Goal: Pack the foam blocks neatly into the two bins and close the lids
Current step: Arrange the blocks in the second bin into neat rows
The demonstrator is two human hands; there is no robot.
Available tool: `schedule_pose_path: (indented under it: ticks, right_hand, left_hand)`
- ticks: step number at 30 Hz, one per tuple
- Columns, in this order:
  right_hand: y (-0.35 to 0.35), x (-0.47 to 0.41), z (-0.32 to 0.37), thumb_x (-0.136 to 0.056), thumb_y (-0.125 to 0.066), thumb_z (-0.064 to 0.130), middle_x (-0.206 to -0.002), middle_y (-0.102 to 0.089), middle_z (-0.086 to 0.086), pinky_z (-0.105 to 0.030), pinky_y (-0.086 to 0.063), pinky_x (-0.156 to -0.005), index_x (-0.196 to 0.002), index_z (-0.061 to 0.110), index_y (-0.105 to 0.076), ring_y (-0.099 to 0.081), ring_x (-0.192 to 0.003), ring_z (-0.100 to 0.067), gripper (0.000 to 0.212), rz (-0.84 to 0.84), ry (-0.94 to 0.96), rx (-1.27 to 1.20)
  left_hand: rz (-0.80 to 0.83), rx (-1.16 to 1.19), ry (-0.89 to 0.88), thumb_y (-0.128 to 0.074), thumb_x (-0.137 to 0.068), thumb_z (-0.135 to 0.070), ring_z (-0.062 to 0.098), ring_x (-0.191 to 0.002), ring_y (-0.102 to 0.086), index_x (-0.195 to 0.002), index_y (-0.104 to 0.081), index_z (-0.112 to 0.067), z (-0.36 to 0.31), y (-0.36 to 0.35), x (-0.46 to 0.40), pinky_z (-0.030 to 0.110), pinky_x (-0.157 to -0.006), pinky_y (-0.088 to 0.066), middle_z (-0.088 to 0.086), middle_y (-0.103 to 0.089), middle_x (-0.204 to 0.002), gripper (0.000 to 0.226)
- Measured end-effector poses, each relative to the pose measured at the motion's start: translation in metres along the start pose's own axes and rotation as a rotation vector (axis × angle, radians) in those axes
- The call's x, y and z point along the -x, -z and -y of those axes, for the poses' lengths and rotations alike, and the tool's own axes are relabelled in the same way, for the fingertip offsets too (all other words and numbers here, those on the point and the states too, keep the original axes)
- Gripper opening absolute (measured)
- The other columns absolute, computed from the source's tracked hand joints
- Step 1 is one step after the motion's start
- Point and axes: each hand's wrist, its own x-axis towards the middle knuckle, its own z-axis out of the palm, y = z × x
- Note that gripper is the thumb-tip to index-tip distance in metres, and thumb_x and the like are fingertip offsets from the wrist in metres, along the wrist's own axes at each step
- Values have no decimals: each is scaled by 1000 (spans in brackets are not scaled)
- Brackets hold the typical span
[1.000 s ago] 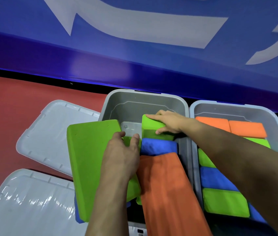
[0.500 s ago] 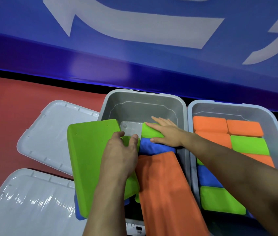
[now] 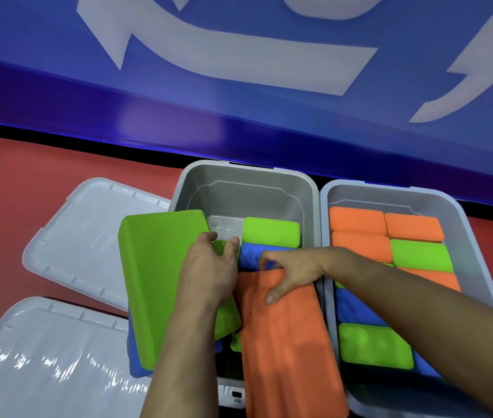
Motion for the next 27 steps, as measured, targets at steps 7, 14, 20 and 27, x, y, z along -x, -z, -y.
schedule_pose_path:
  ticks: [7,14,20,27]
  right_hand:
    - [56,26,-8,-71,-90,45,-107,-70,-2,-22,-56,-69,-116,30,-47,-71,-90,-15,64,-80,-34,-123]
    - [163,64,19,-63,-82,71,-129,-44,9,-33,-44,-94,-153,35,-36,-51,-110,-15,107,-626,-85,144]
    - [174,33,24,-78,-52,85,-131,-44,-4,-46,-40,-103,-153,36,-36,-49,-113,-28,91,-904,-35,432]
    - [152,-14,-13,-85,-47,80,-141,-44,-8,-45,-36,-102,-156,29,-30,-45,-120,-29,89,-873,-63,529]
  left_hand:
    - [-15,25,34,-58,-100,-42,30,-131,-56,-145,-50,-8,5,3,-3,36,-107,-44,16,-59,-143,57]
    - [-26,24,46,-59,-101,-39,29,-130,-57,-143,-51,-4,4,3,-3,34,-106,-43,16,-60,-141,56]
    - [-33,40,57,-59,-101,-40,29,-129,-57,-143,-52,-5,6,4,-4,35,-106,-43,14,-60,-141,55]
    - [-33,37,52,-59,-101,-40,28,-128,-57,-143,-51,-5,7,3,-6,33,-105,-42,14,-60,-141,56]
